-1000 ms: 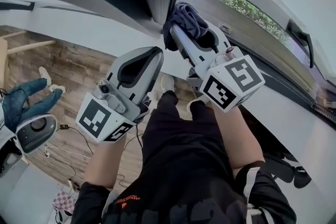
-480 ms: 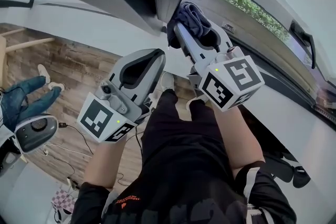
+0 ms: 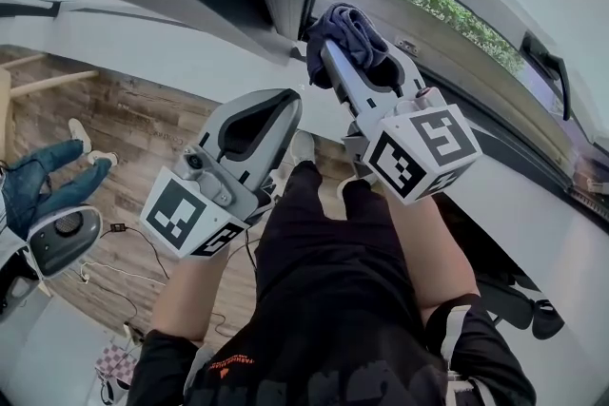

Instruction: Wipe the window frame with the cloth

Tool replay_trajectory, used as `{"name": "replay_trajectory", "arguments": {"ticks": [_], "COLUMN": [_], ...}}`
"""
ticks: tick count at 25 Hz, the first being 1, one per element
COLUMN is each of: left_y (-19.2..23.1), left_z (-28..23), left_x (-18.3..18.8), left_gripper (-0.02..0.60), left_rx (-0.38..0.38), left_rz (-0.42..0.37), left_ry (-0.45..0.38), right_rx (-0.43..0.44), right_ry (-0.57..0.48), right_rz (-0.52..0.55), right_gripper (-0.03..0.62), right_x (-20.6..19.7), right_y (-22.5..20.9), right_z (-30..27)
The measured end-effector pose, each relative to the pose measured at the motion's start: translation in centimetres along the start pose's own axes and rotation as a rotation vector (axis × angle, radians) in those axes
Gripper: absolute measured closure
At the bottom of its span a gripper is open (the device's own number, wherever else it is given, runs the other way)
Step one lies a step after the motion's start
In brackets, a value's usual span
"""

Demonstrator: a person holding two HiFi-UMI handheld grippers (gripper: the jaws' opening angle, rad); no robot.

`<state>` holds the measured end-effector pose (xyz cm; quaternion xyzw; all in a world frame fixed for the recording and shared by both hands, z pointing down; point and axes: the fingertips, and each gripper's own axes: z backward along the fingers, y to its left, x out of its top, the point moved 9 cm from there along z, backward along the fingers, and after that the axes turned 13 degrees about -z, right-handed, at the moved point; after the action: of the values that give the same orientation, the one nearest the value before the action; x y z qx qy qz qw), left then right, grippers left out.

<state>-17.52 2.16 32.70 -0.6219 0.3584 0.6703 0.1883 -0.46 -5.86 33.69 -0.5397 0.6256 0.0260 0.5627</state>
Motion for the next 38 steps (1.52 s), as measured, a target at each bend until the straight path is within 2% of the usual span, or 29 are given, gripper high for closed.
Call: {"name": "replay_trajectory", "arguments": {"ticks": [24,38], "left_y": [-7.3,-10.1], "left_z": [-7.2,-10.1], "left_x": [-0.8,-0.8], "left_gripper": [0.557,0.557], "left_rx": [-0.097,-0.146], "left_rz": [-0.036,-0.05], "left_ry": [0.049,0.065], "right_rx": [-0.042,-0.067], "right_ry": [-0.052,-0.063], "right_rz": [-0.065,-0.079], "right_gripper": [0.479,0.479], "right_x": [0.6,0.8], "right_y": [-6.5,-8.4], "right_z": [8.1,11.4]}}
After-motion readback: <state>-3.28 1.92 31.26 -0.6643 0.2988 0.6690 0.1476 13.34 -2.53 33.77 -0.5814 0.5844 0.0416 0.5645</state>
